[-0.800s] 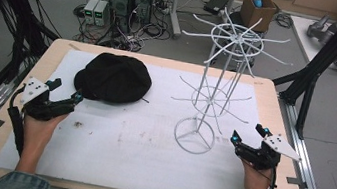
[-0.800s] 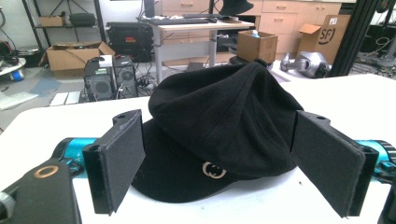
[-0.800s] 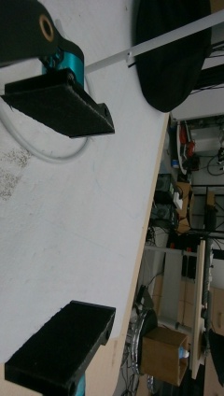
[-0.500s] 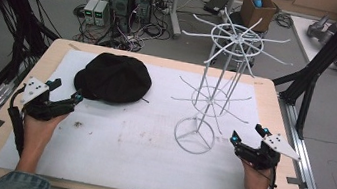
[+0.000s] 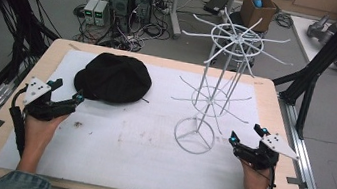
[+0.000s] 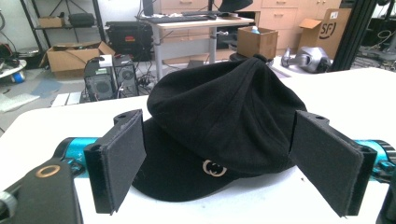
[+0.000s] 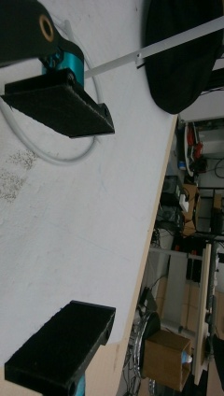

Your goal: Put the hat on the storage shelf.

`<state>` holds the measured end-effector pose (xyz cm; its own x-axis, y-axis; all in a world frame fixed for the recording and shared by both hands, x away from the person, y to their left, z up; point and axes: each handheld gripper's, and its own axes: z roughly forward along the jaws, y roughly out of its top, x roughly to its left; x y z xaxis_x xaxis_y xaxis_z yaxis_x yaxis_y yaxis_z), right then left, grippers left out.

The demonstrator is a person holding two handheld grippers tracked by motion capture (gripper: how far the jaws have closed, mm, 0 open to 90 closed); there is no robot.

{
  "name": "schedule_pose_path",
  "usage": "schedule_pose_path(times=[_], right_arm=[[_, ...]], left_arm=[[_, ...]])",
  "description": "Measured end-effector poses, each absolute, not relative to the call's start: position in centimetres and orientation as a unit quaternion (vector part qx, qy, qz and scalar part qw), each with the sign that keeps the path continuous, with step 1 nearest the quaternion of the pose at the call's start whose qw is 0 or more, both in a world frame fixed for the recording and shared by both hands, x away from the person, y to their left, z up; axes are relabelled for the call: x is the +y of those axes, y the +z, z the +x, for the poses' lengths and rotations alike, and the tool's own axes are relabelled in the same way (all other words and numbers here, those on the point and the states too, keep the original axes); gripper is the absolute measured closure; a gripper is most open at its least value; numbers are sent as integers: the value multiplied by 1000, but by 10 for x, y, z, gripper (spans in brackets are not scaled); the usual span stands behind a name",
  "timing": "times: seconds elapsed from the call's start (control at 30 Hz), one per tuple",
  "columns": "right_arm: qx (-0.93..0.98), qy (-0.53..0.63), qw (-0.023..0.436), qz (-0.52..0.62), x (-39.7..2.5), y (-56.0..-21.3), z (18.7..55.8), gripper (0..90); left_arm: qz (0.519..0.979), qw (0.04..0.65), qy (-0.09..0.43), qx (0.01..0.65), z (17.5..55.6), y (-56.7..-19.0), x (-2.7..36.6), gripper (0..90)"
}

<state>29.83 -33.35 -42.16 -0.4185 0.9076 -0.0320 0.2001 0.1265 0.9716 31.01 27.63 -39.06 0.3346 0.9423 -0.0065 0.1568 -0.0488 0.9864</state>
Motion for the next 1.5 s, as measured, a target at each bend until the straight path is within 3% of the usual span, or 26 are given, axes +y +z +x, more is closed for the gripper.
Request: schedule_pose_path(times=[0.73, 1.5], right_arm=[[672, 508, 350, 410, -332, -422, 301, 103], [673, 508, 345, 412, -333, -423, 303, 103]], left_arm=[[627, 528, 378, 430, 323, -382, 267, 187], [649, 545, 384, 367, 405, -345, 218, 192]])
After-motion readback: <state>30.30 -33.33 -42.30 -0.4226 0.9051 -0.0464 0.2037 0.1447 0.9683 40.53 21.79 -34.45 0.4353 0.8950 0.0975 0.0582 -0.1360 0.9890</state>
